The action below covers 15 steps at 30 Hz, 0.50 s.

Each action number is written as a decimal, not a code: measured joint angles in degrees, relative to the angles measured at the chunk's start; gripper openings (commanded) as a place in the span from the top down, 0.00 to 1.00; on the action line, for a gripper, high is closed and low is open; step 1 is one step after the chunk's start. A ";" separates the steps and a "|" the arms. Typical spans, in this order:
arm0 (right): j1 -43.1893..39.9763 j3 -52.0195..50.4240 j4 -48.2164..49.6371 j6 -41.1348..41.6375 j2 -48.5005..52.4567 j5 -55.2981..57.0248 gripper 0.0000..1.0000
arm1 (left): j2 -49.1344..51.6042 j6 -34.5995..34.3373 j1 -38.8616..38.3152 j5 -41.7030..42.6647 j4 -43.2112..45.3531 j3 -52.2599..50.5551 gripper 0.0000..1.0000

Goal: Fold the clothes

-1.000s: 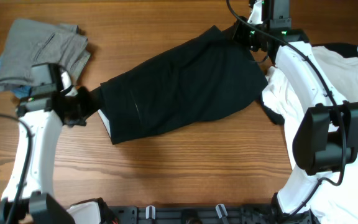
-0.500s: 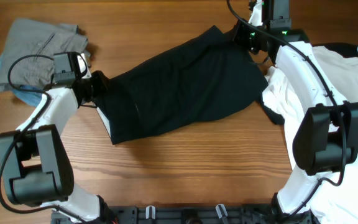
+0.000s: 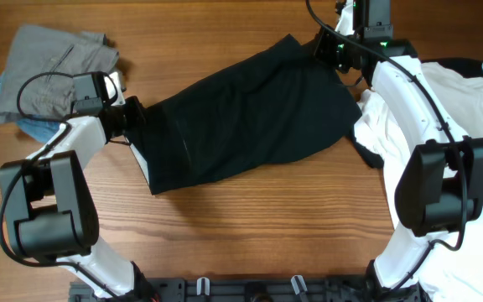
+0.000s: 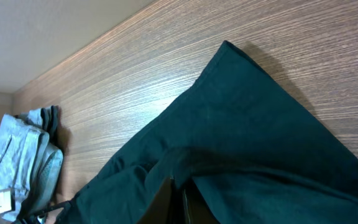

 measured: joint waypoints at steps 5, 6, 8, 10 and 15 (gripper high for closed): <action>0.00 0.00 -0.11 0.00 0.00 -0.02 0.96 | -0.48 -0.09 0.09 2.80 0.07 0.00 0.96; 0.00 0.00 -0.13 0.00 0.00 0.00 0.96 | -0.96 -0.09 0.09 2.99 -0.31 0.00 0.96; 0.00 0.00 -0.15 0.00 0.00 0.00 0.96 | -3.17 -0.11 0.09 3.52 -2.23 0.00 0.96; 0.00 0.00 -0.20 0.00 0.00 0.04 0.96 | -6.05 -0.13 0.09 3.87 -5.16 0.02 0.96; -0.02 0.00 -0.22 0.00 0.00 0.70 0.96 | -17.11 -1.90 0.02 0.90 -18.21 0.07 0.96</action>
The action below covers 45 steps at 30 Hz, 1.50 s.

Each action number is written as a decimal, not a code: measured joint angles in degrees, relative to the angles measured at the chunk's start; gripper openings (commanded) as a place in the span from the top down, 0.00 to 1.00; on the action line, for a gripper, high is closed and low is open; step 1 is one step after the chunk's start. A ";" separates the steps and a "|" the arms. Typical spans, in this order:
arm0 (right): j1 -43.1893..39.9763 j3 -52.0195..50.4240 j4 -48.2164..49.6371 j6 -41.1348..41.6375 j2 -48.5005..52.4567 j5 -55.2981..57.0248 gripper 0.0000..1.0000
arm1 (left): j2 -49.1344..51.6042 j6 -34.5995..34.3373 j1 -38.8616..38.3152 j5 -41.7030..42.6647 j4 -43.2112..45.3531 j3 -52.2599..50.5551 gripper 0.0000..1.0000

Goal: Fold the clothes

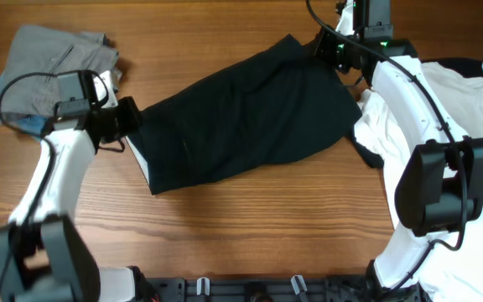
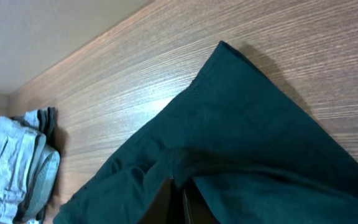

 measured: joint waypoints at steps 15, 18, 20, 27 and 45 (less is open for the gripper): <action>0.00 0.00 -1.46 -1.09 0.00 0.42 0.96 | 11.85 1.22 0.00 -4.33 15.65 0.35 0.47; 0.02 0.00 -1.49 -1.07 0.00 0.42 0.96 | 16.46 1.57 0.00 -2.27 18.82 0.35 0.48; 0.00 0.00 -1.64 -1.07 0.00 0.39 0.96 | 17.31 1.60 0.00 -1.70 19.02 0.35 0.53; 0.00 0.00 -1.90 -1.09 0.00 0.42 0.96 | 17.62 1.97 0.00 0.98 18.95 0.35 0.79; 0.00 0.00 -2.54 -1.07 0.00 0.42 0.96 | 14.95 2.27 -0.04 3.67 16.57 0.37 0.91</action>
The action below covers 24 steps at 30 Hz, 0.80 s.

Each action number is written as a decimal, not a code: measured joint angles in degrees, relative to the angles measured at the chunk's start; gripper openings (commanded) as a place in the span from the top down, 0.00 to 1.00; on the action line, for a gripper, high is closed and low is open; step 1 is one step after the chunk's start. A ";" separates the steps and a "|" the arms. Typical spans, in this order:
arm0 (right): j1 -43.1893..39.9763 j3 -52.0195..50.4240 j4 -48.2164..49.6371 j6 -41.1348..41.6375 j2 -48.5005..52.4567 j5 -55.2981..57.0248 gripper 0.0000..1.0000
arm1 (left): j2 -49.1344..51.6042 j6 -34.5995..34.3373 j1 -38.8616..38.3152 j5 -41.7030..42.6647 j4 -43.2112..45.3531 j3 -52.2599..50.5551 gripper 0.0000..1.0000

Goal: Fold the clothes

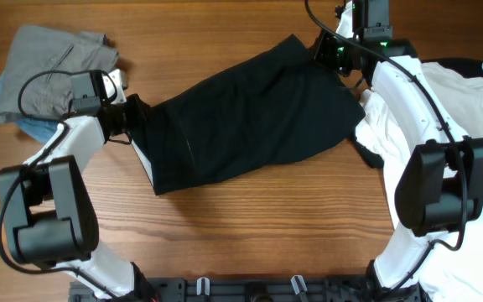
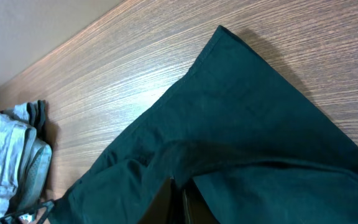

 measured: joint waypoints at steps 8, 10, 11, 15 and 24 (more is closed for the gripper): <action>0.00 0.00 -0.15 -0.02 0.00 0.00 0.96 | -0.24 0.20 -0.07 0.35 -1.42 -0.02 0.96; 0.00 0.00 -0.17 -0.02 0.00 0.00 0.95 | -0.24 0.17 -0.07 0.35 -2.12 -0.02 0.81; 0.00 0.00 -0.17 -0.02 0.00 0.00 0.95 | -0.24 0.20 -0.07 0.33 -2.43 -0.02 0.72; 0.00 0.00 -0.17 -0.02 0.00 0.00 0.95 | -0.24 0.48 -0.07 0.55 -2.99 -0.02 0.63; 0.00 0.00 -0.20 0.00 0.00 0.00 0.95 | 3.43 0.76 -0.07 0.98 -1.70 -0.02 0.96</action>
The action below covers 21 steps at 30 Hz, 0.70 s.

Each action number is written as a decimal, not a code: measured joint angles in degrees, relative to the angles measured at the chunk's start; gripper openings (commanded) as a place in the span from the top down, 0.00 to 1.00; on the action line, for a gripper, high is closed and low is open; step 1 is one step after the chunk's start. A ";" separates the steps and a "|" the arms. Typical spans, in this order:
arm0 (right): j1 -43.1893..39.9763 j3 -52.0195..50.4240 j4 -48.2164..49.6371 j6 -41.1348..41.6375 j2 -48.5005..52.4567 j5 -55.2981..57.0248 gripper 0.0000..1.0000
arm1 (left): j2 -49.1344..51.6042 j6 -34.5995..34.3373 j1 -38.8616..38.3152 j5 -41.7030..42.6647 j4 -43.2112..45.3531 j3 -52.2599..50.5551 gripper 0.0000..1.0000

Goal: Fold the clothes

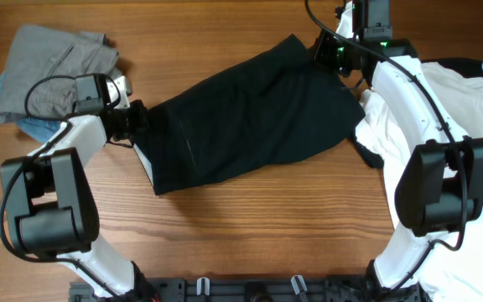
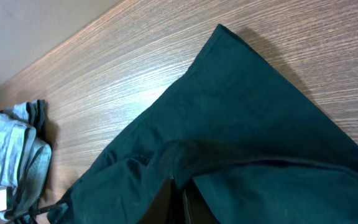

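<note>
A dark garment (image 1: 250, 113) lies spread slantwise across the table, its upper corner (image 2: 222, 30) flat on the wood. My left gripper (image 1: 135, 118) is at the garment's left end and looks shut on its edge. At the upper right end, my right gripper (image 1: 329, 52) is shut on a raised fold of the cloth; in the right wrist view its fingers (image 2: 166, 200) are pressed together with fabric bunched over them.
A folded grey and pale blue stack (image 1: 53, 63) sits at the far left, also visible as folded clothes (image 2: 8, 158) in the wrist view. A pile of white clothes (image 1: 464, 109) covers the right side under my right arm. Bare wooden table (image 1: 250, 226) lies in front.
Almost nothing has changed. My left arm has shifted very slightly at the garment's left end. The garment and my right gripper are where they were.
At first both grippers held the garment's two ends. Half a second later my left arm had swung out to the left, with the left end drawn slightly that way. After that the arm was back nearer the cloth, where it stays now.
</note>
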 measured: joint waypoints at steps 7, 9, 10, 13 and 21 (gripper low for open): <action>0.00 0.00 -0.37 0.00 0.00 0.00 0.96 | -1.42 0.07 0.20 1.16 -3.39 0.00 0.96; 0.00 0.00 -0.74 -0.02 0.00 0.00 0.96 | -4.15 0.04 0.50 1.31 -6.49 0.02 0.96; 0.00 0.00 -0.85 -0.02 0.00 0.02 0.96 | -6.84 0.04 0.94 1.29 -9.86 -0.02 0.96; 0.00 0.00 -1.03 -0.02 0.00 0.07 0.96 | -14.80 0.04 2.80 0.50 -16.57 -0.02 0.96; 0.02 0.00 2.86 -2.84 0.00 0.20 0.96 | -21.14 0.04 4.04 -7.28 -27.65 0.00 0.96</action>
